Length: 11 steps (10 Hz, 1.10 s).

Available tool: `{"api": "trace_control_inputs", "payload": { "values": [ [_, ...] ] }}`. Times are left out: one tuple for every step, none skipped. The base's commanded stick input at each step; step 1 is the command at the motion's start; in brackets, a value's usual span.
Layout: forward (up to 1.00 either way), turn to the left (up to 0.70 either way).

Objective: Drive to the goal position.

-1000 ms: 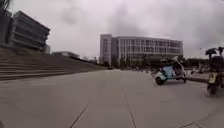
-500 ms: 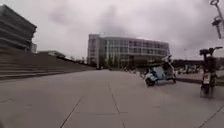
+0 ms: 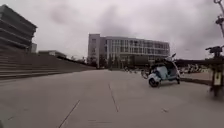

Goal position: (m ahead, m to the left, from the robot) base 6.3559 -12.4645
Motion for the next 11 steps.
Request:
{"api": "trace_control_inputs", "payload": {
  "values": [
    [0.50,0.00],
    [0.50,0.00],
    [0.50,0.00],
    [0.50,0.00],
    [0.50,0.00],
    [0.50,0.00],
    [0.50,0.00],
    [0.50,0.00],
    [0.50,0.00],
    [0.50,0.00],
    [0.50,0.00]
  ]
}}
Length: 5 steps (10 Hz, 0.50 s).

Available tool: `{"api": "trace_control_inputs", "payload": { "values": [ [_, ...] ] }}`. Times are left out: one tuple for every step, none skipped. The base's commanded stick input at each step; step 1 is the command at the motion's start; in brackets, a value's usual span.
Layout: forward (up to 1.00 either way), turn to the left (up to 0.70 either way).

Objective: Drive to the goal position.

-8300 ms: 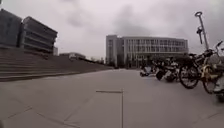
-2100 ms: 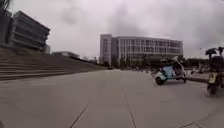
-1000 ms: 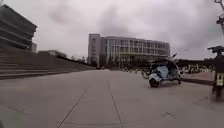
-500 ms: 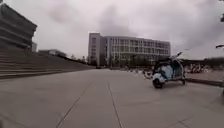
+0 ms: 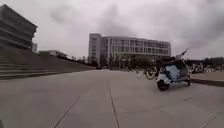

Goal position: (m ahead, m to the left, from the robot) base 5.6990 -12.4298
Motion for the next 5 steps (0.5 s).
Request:
{"api": "trace_control_inputs", "payload": {
  "values": [
    [0.50,0.00],
    [0.50,0.00],
    [0.50,0.00],
    [0.50,0.00],
    [0.50,0.00]
  ]
}}
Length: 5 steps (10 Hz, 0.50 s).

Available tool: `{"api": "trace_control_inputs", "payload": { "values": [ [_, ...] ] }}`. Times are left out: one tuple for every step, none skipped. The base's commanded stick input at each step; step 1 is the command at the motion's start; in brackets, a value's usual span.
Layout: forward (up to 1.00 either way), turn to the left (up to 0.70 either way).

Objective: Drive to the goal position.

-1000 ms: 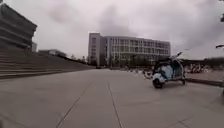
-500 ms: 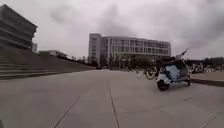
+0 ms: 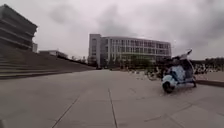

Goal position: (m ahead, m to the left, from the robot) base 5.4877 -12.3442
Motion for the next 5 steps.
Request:
{"api": "trace_control_inputs", "payload": {
  "values": [
    [0.50,0.00],
    [0.50,0.00],
    [0.50,0.00],
    [0.50,0.00],
    [0.50,0.00]
  ]
}}
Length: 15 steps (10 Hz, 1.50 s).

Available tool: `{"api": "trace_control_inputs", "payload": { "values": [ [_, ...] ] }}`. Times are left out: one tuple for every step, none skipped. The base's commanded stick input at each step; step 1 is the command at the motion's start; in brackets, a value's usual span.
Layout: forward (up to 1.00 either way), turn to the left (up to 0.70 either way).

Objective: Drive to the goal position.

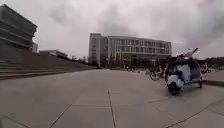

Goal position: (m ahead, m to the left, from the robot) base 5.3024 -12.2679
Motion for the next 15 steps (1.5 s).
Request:
{"api": "trace_control_inputs", "payload": {
  "values": [
    [0.50,0.00],
    [0.50,0.00],
    [0.50,0.00],
    [0.50,0.00],
    [0.50,0.00],
    [0.50,0.00],
    [0.50,0.00],
    [0.50,0.00],
    [0.50,0.00],
    [0.50,0.00],
    [0.50,0.00],
    [0.50,0.00],
    [0.50,0.00],
    [0.50,0.00],
    [0.50,0.00]
  ]
}}
